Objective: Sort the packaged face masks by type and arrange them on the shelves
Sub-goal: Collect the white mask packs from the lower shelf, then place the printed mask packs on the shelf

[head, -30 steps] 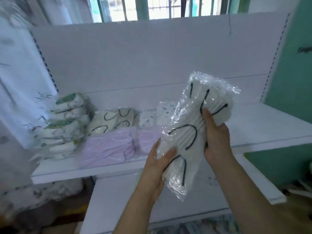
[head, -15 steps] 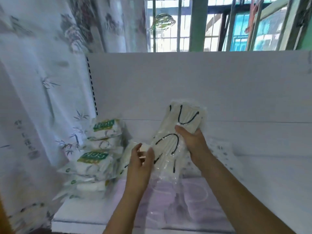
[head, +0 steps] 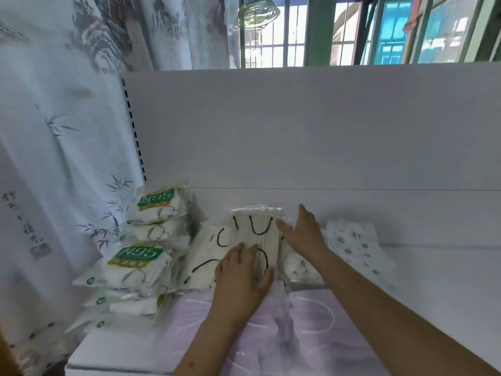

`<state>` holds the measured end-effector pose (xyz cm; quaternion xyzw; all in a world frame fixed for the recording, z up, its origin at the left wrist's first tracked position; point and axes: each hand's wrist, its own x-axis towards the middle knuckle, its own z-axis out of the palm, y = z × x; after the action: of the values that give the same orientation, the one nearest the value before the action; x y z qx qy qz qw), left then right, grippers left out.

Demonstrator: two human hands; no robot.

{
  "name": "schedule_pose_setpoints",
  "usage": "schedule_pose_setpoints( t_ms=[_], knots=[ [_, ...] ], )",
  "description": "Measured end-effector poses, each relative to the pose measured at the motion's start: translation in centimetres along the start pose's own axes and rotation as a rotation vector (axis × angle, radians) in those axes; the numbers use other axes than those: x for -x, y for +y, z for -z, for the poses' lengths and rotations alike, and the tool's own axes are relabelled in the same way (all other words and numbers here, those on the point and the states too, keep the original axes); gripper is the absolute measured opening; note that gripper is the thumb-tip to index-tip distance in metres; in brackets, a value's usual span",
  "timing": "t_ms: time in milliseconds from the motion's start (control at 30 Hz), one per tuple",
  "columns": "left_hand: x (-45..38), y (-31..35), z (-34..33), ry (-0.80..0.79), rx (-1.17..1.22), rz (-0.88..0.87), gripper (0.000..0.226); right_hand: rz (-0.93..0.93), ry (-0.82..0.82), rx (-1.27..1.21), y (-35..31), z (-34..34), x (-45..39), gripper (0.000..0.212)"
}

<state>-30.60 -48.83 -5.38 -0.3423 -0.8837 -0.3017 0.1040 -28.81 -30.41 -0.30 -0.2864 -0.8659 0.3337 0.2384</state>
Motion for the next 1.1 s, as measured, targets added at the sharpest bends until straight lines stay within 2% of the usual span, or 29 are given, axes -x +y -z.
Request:
schedule_pose_setpoints(
  t_ms=[267,467,533,600,700,767,833,933,1000,1100],
  knots=[
    [2.2,6.4,-0.8,0.09,0.298,-0.164,0.064,0.331,0.062,-0.15,1.0,5.9,3.6,0.072],
    [11.0,11.8,-2.1,0.362,0.362,-0.238,0.023,0.682,0.134,-0.239,4.5,11.4,11.2,0.045],
    [15.4,13.1,-5.3,0.312,0.313,-0.266,0.021,0.768,0.09,-0.128,8.1,13.0,14.8,0.038],
    [20.0,14.3,-10.2,0.151,0.274,-0.239,0.018,0.901,0.04,-0.024,13.6,13.9,18.6,0.032],
    [25.7,15.4,-19.0,-0.1,0.262,-0.037,0.018,1.061,-0.016,0.119,24.4,13.5,24.0,0.03],
    [28.4,15.7,-24.9,-0.229,0.316,0.151,0.03,0.957,-0.159,0.279,32.6,12.0,25.7,0.027],
    [29.8,16.4,-29.7,-0.31,0.391,0.312,0.038,0.665,-0.331,0.42,40.9,9.8,25.3,0.029],
    [30.6,17.5,-36.0,-0.343,0.432,0.449,0.037,0.227,-0.528,0.599,51.9,7.1,21.8,0.046],
    [30.7,17.6,-40.0,-0.36,0.454,0.533,0.034,0.113,-0.569,0.689,57.2,5.3,19.3,0.054],
    [31.0,17.0,-44.9,-0.367,0.497,0.625,0.031,0.049,-0.618,0.723,62.7,1.9,17.2,0.063]
  ],
)
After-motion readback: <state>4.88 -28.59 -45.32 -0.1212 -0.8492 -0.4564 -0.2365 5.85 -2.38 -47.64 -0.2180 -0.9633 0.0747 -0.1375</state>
